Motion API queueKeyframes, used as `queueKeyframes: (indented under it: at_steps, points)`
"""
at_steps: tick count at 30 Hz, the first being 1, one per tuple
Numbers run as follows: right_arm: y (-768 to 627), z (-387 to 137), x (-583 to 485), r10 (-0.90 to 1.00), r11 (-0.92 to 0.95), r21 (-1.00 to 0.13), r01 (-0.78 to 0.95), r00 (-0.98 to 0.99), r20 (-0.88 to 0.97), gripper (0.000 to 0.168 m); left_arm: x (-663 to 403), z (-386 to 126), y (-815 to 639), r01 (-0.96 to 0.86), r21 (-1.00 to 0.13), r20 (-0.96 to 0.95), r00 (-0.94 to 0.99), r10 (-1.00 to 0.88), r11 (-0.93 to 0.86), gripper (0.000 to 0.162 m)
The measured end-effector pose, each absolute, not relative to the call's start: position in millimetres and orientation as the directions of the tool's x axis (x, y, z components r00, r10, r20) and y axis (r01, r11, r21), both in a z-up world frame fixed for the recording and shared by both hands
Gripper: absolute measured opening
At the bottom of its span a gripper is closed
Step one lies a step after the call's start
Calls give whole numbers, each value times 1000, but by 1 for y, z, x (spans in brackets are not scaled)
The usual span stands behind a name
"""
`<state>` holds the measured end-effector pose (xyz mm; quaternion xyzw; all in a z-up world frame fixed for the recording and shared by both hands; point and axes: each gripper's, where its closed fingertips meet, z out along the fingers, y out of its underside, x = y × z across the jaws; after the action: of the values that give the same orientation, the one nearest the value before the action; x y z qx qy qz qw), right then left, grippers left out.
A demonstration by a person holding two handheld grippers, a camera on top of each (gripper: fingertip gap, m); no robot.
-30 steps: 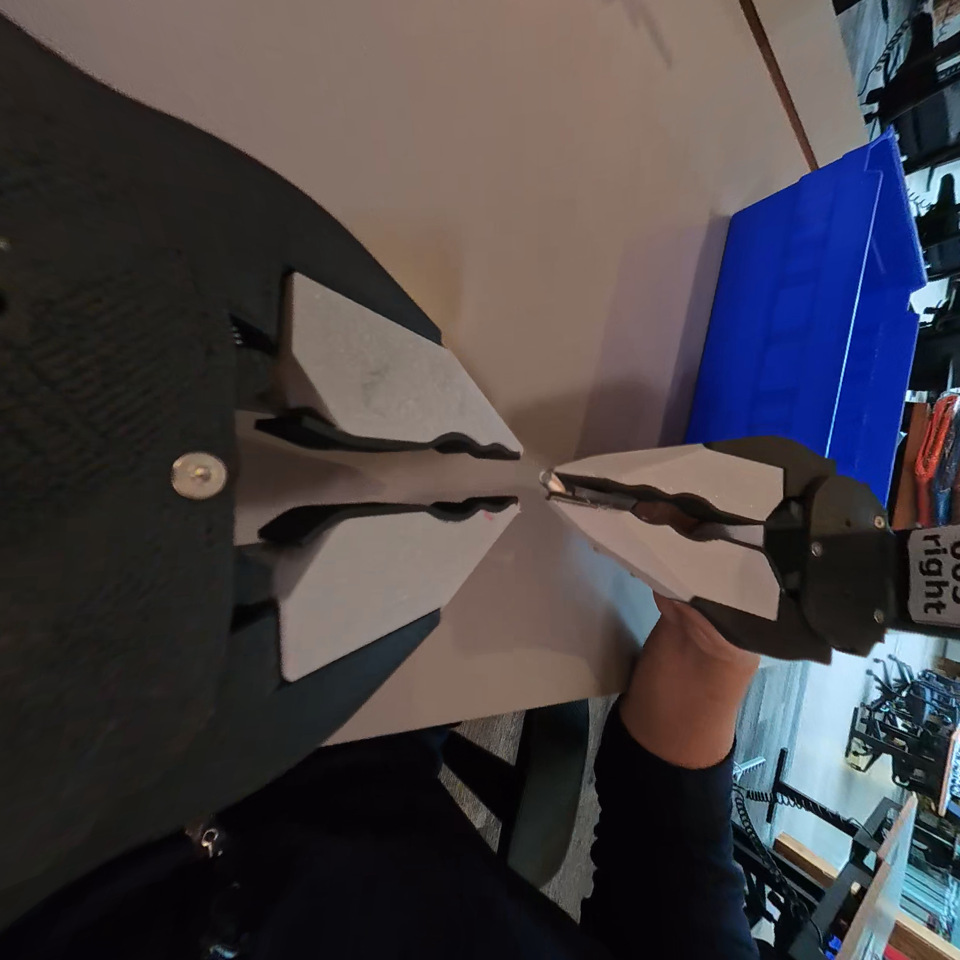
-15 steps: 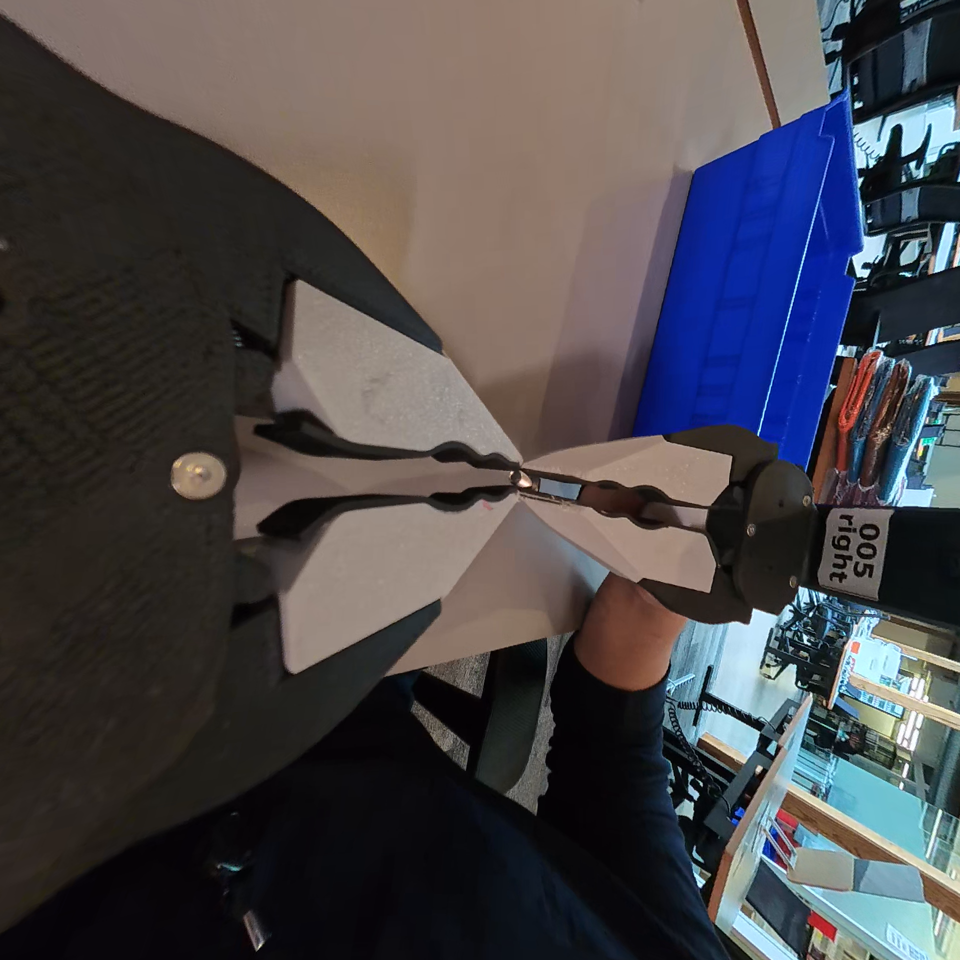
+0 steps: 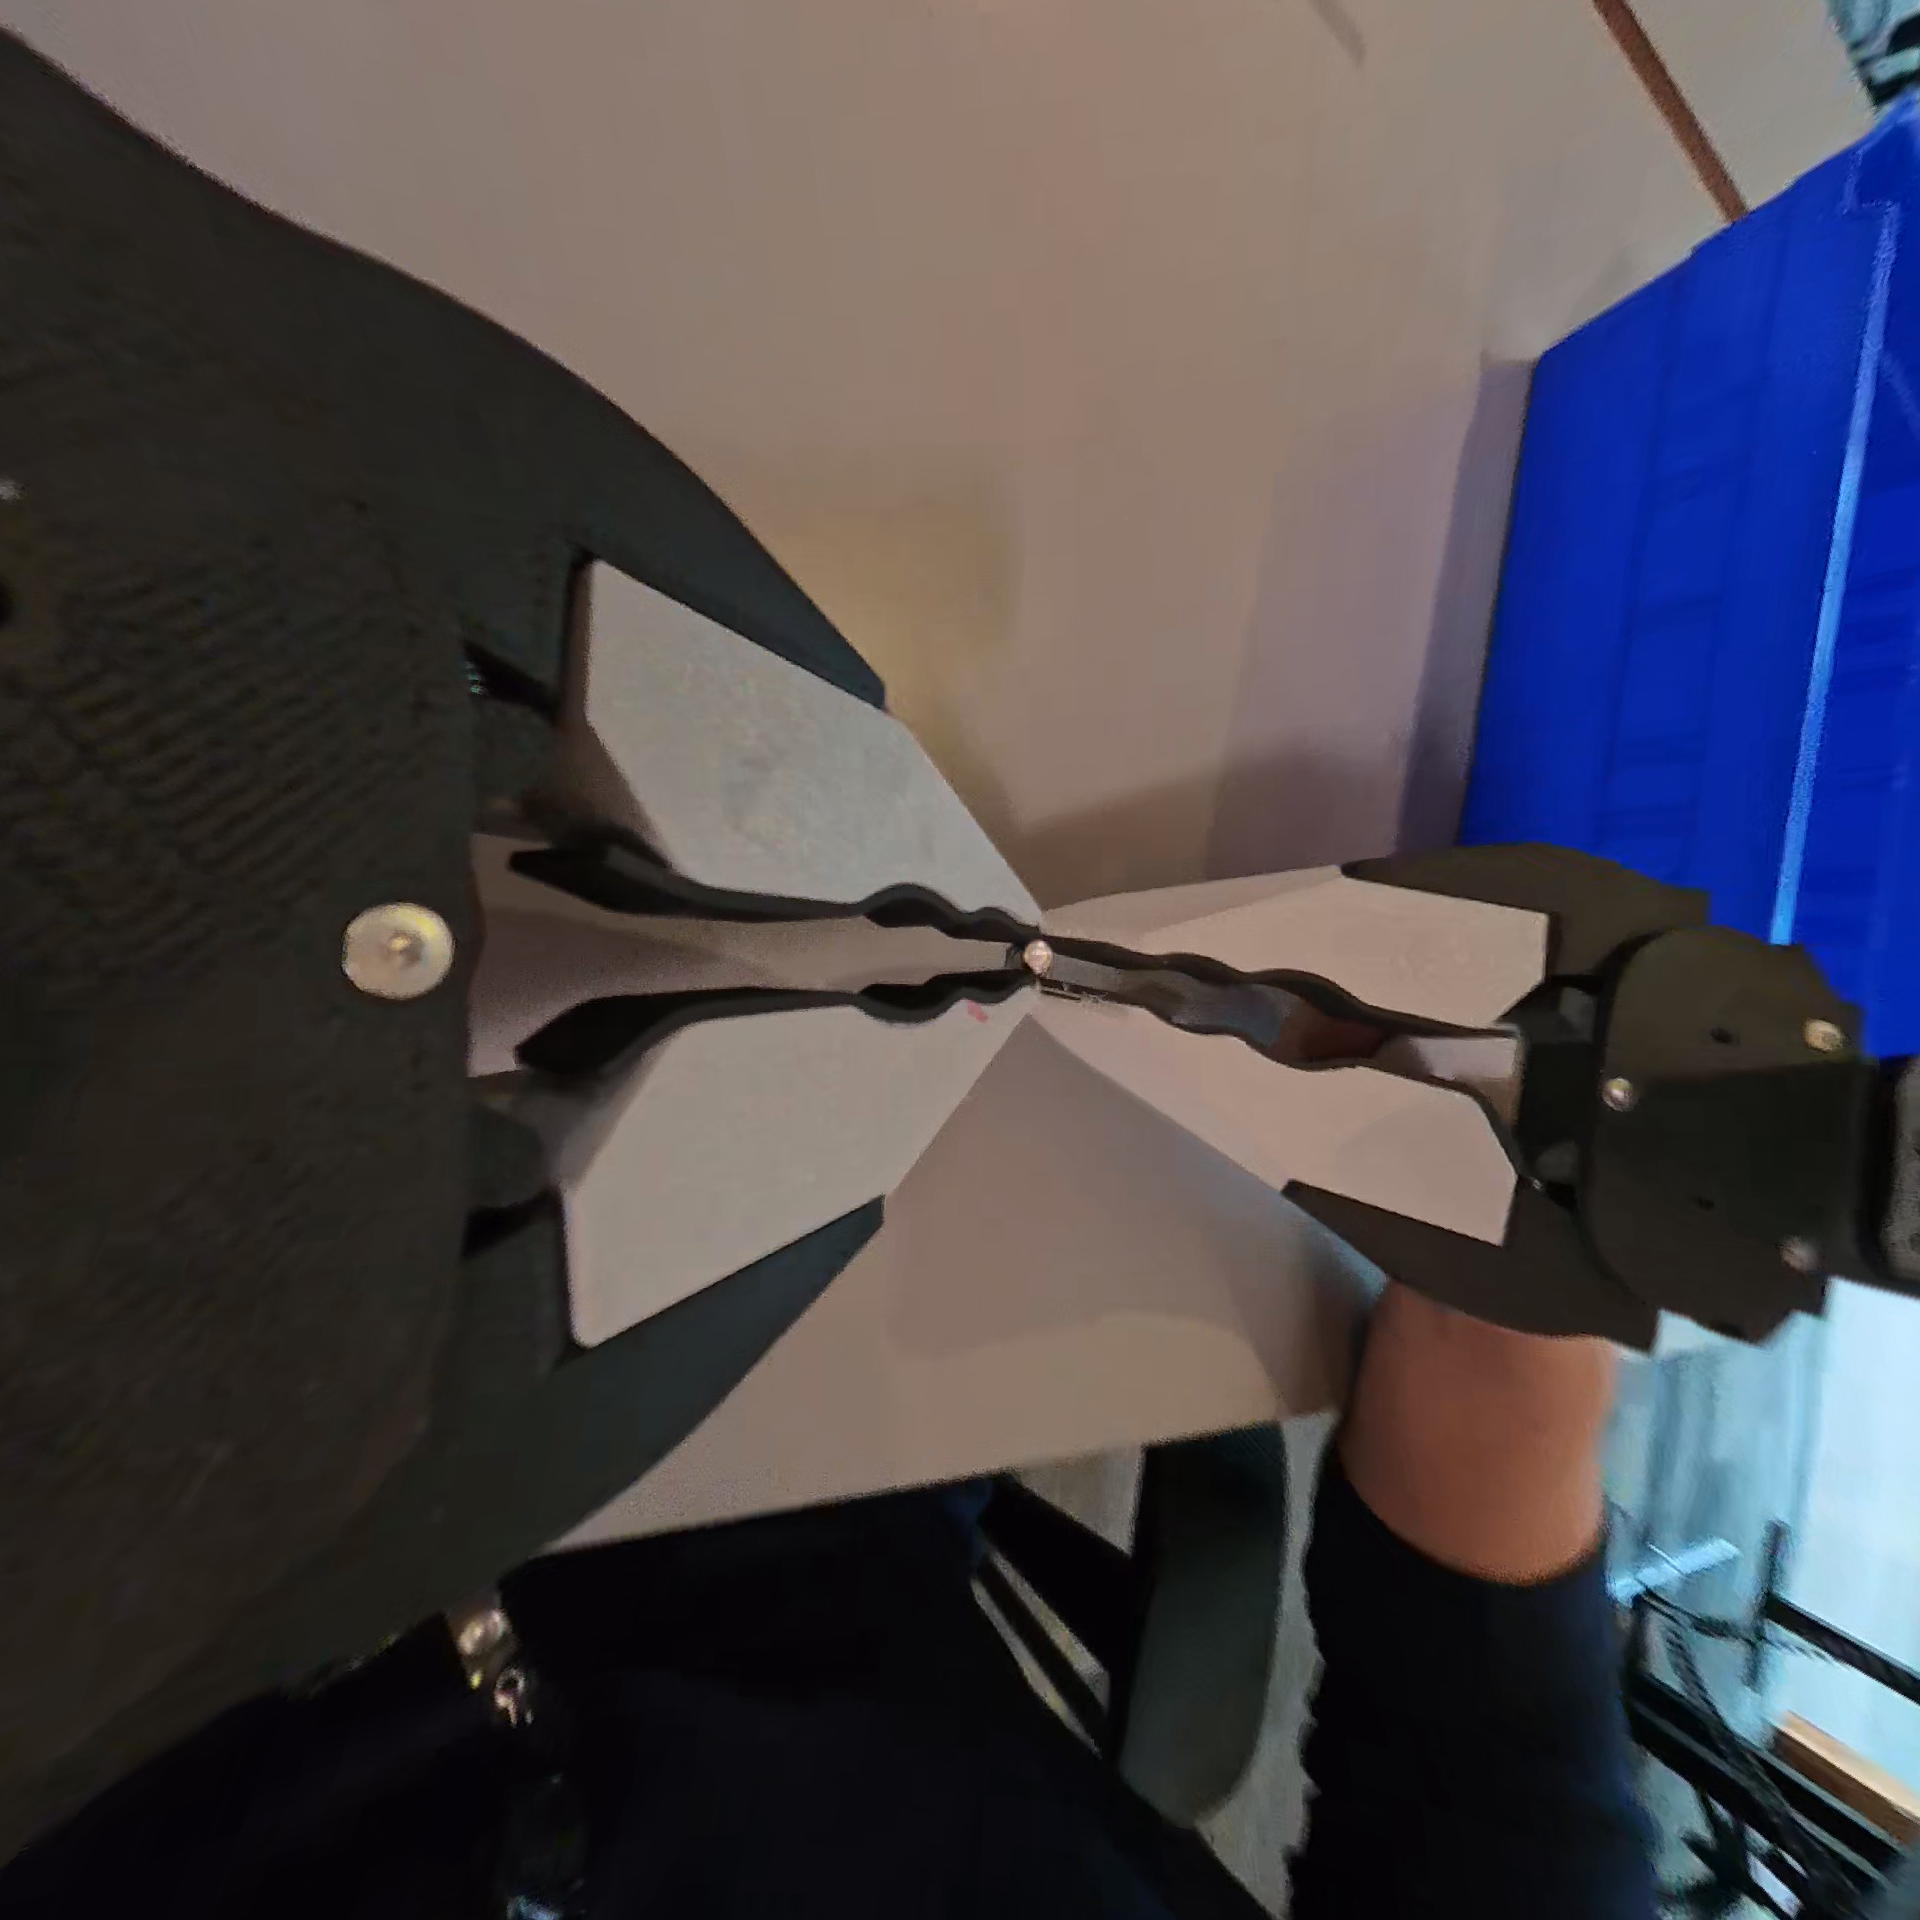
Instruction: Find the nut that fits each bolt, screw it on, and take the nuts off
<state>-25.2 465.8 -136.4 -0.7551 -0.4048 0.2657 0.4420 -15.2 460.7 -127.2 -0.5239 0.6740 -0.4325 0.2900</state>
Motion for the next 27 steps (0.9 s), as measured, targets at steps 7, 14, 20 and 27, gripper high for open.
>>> queueKeyframes:
  at_steps: [7, 14, 20, 27]
  points:
    - [478, -171, -13, 804, -328, -783, 529, 592, 64, 32, -15, -156, 473, -618, -753, -75, -260, -963, 226, 3]
    - [477, -158, -9, 808, -291, -817, 497, 585, 68, 6, -19, -156, 483, -695, -682, -43, -273, -961, 228, 3]
    - [479, -166, -13, 810, -303, -797, 522, 582, 73, 0, -12, -155, 475, -682, -692, -45, -285, -957, 236, 3]
    - [481, -168, -9, 799, -323, -794, 515, 598, 64, 0, -10, -160, 476, -686, -695, -23, -279, -960, 217, 3]
